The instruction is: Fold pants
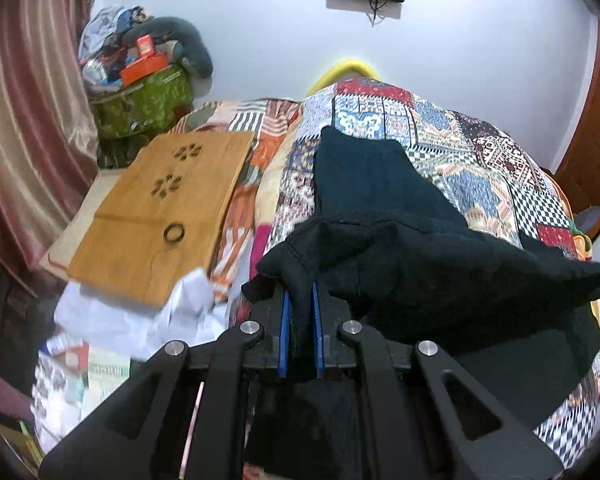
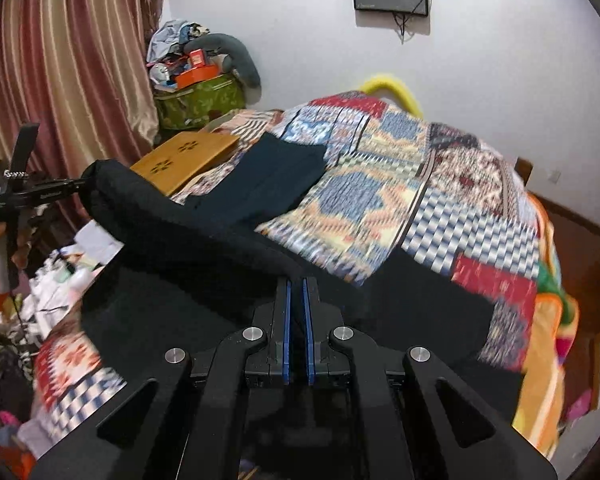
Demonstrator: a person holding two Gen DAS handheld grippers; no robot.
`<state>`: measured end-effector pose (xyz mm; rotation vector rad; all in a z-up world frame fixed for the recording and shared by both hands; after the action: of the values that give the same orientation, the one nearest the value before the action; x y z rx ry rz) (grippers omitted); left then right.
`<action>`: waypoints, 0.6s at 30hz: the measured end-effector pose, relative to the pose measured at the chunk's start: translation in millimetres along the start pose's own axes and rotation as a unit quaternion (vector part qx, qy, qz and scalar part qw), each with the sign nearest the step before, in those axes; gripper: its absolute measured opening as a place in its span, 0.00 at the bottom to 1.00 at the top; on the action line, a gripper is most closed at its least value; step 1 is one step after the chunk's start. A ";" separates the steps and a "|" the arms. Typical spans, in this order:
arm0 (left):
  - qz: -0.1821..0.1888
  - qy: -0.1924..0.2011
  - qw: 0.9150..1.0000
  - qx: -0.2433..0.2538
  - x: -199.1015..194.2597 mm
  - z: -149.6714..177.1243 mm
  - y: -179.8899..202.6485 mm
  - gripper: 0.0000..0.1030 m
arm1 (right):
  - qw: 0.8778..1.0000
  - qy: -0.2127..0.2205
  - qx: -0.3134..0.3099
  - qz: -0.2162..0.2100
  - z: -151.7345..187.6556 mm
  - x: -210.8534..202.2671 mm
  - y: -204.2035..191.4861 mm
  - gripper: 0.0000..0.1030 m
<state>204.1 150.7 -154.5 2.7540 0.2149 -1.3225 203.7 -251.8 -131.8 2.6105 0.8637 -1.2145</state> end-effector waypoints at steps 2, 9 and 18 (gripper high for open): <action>-0.003 -0.006 1.000 -0.006 -3.6 19.7 -5.6 0.10 | 1.000 -0.006 0.008 -0.013 14.7 -1.4 -5.1 0.05; 0.000 -0.060 0.998 0.000 -6.7 72.2 -13.9 0.17 | 0.999 -0.038 0.007 -0.024 46.3 -0.7 -21.6 0.09; -0.029 -0.037 0.999 0.028 -37.7 69.4 -5.4 0.25 | 0.999 -0.029 0.036 -0.010 43.1 -26.0 -3.2 0.32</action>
<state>126.5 143.4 -168.5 2.7575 0.2586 -1.4628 160.2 -275.7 -140.9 2.6136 0.8519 -1.3433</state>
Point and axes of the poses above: each gripper's, at about its wrist camera, not at the fingertips, and x roughly the way its jaws point, y to its right, z to its underside, the point moved 1 cm from there along x, roughly the way its jaws point, and after that the axes turned 4 degrees about -y, right-handed, at the moved point
